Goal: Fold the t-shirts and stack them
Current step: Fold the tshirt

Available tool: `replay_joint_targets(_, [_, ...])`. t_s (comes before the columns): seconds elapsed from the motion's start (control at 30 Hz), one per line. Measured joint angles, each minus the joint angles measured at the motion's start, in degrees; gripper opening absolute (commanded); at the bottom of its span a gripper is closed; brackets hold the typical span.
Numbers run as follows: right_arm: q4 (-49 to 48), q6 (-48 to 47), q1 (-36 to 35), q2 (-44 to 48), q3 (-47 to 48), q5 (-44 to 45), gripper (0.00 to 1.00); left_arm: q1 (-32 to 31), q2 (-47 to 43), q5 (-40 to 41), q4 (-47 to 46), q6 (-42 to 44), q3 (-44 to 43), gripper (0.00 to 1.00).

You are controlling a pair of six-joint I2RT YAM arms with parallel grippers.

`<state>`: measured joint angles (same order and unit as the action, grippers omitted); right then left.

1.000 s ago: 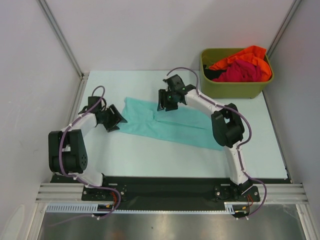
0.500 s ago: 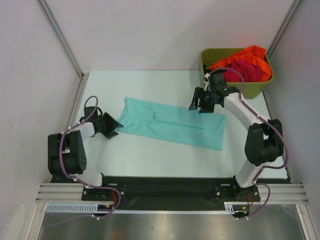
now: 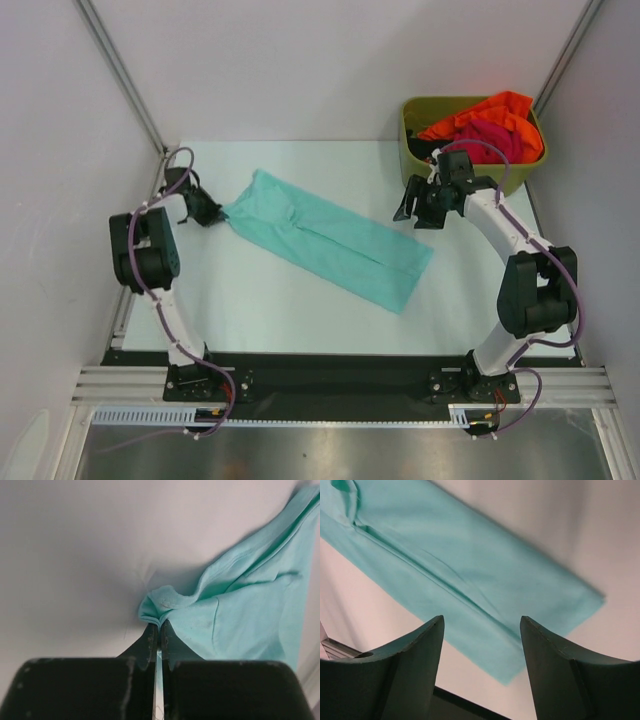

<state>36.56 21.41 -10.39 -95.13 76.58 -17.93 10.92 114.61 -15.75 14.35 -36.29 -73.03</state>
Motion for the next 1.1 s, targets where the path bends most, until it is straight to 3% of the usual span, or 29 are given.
replay_joint_targets(0.1, [1.01,0.68,0.44,-0.42,0.00,-0.02,0.69,0.09,10.45,1.55,2.25,2.93,-16.96,0.02])
replay_joint_targets(0.2, [2.29,1.09,0.46,-0.66,-0.07,-0.39,0.69,0.09,23.47,2.95,6.91,5.62,-39.95,0.20])
replay_joint_targets(0.23, [2.51,1.11,0.46,-0.66,-0.24,-0.72,0.70,0.09,26.71,3.54,6.97,6.03,-45.75,0.37])
replay_joint_targets(0.33, [2.40,1.05,0.46,-0.59,-1.99,-2.14,0.71,0.28,28.65,6.08,8.11,6.97,-49.66,0.67])
replay_joint_targets(0.43, [2.40,1.03,0.46,-0.59,-4.70,-3.89,0.73,0.35,24.57,9.16,9.49,7.30,-43.80,0.75])
replay_joint_targets(0.57, [1.49,0.98,0.04,-1.81,-6.43,-6.84,0.75,0.04,17.31,11.04,12.11,8.46,-34.80,0.78])
replay_joint_targets(0.67, [-0.35,0.39,-0.98,-4.66,-6.16,-8.07,0.74,-0.79,6.86,12.13,11.69,8.68,-21.42,0.77])
replay_joint_targets(0.77, [-0.33,-1.46,-3.56,-9.79,-4.37,-8.17,0.63,-1.86,-5.84,12.17,10.05,8.66,-7.17,0.75])
replay_joint_targets(0.87, [0.04,-3.72,-5.70,-14.36,-2.12,-7.15,0.62,-3.41,-18.05,12.41,8.85,8.81,4.33,0.75])
replay_joint_targets(1.1, [1.33,-7.89,-6.64,-16.02,-1.29,-5.40,0.56,-5.14,-36.20,10.10,8.50,8.96,17.22,0.73])
